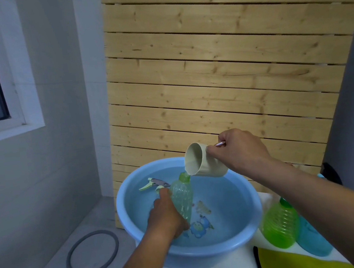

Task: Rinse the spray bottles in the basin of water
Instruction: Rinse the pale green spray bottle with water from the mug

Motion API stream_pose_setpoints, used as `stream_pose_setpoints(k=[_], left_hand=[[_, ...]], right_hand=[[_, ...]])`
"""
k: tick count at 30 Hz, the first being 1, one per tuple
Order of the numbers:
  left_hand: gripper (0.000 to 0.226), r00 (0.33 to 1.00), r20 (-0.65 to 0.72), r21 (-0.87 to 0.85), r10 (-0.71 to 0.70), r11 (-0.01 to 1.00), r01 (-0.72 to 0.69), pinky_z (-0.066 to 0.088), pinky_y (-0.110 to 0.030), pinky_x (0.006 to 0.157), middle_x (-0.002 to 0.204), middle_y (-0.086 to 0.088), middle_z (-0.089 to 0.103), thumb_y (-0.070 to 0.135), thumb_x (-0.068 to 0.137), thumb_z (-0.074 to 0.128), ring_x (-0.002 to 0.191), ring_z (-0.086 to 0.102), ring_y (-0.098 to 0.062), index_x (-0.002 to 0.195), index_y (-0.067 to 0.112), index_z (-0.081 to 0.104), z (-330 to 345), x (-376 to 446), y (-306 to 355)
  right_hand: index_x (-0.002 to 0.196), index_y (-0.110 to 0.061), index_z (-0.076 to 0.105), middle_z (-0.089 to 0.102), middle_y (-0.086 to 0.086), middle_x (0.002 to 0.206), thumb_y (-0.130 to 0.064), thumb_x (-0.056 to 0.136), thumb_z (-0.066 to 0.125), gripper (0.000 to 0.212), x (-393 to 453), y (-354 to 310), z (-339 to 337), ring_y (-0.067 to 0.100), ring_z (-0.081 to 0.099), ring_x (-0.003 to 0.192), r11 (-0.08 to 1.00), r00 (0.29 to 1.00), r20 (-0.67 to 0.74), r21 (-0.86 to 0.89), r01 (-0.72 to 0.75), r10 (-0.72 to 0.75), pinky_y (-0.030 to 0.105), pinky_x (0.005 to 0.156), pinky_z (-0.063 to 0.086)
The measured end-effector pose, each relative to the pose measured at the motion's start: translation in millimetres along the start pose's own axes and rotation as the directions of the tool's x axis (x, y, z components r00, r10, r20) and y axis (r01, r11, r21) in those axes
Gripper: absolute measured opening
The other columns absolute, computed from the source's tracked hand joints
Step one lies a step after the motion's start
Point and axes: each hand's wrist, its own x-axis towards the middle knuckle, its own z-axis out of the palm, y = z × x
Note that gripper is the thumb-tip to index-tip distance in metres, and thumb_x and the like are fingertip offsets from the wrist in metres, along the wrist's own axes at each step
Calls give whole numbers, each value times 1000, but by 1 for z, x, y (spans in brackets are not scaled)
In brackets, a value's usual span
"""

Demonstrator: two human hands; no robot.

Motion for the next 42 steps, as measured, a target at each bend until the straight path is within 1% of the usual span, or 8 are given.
stream_pose_setpoints(k=[8,12,19,24,30,34,39,42], left_hand=[[91,1000,15,4,-1,1000,1,51,-46,93,119,-9,53,17,61,83,110,57,-32,131,23,26,0,0,0],[87,1000,5,21,3,1000,-4,51,-45,92,118,-9,54,17,63,81,109,58,-31,132,22,26,1,0,-1],[82,1000,-3,23,13,1000,-13,53,-45,89,113,-8,56,18,63,79,104,59,-30,128,20,29,1,1,0],[83,1000,3,24,6,1000,-6,52,-45,91,116,-9,54,18,63,79,107,59,-32,127,22,28,1,1,-1],[84,1000,16,23,3,1000,-3,53,-44,90,115,-9,54,15,61,80,107,58,-32,126,22,29,1,1,-1],[83,1000,10,34,4,999,-5,52,-45,90,115,-9,55,16,61,80,107,59,-32,126,21,28,1,1,-1],[84,1000,10,35,-1,999,0,52,-45,91,116,-8,55,16,63,80,109,58,-32,128,22,28,1,1,0],[87,1000,16,32,-8,999,7,52,-45,92,117,-9,55,16,63,81,110,57,-32,131,22,27,1,1,0]], right_hand=[[58,-15,51,54,-2,57,-41,75,57,31,0,-2,2,20,49,55,999,999,-28,-30,27,-28,26,47,29],[57,-14,50,54,-1,57,-40,74,57,31,-1,-2,2,21,49,56,998,998,-41,-43,36,-38,26,47,28],[61,-13,55,54,-2,55,-39,73,58,28,-3,-4,2,19,49,55,993,994,-61,-81,81,-86,25,46,27],[62,-13,55,53,-2,55,-39,74,58,29,-4,-6,1,17,48,54,990,991,-71,-92,103,-110,25,46,25],[58,-14,45,48,-1,53,-38,74,57,32,-7,-9,0,15,39,50,985,985,-86,-109,137,-147,26,46,21],[57,-14,43,47,0,53,-39,75,56,33,-8,-12,0,15,39,49,980,980,-95,-111,162,-173,26,45,21],[58,-15,49,50,-2,55,-38,77,57,31,-10,-14,-1,15,42,52,970,971,-108,-136,200,-215,24,45,23],[61,-16,52,51,-2,59,-39,79,57,29,-11,-15,-2,20,45,56,959,961,-115,-165,230,-250,25,46,24]])
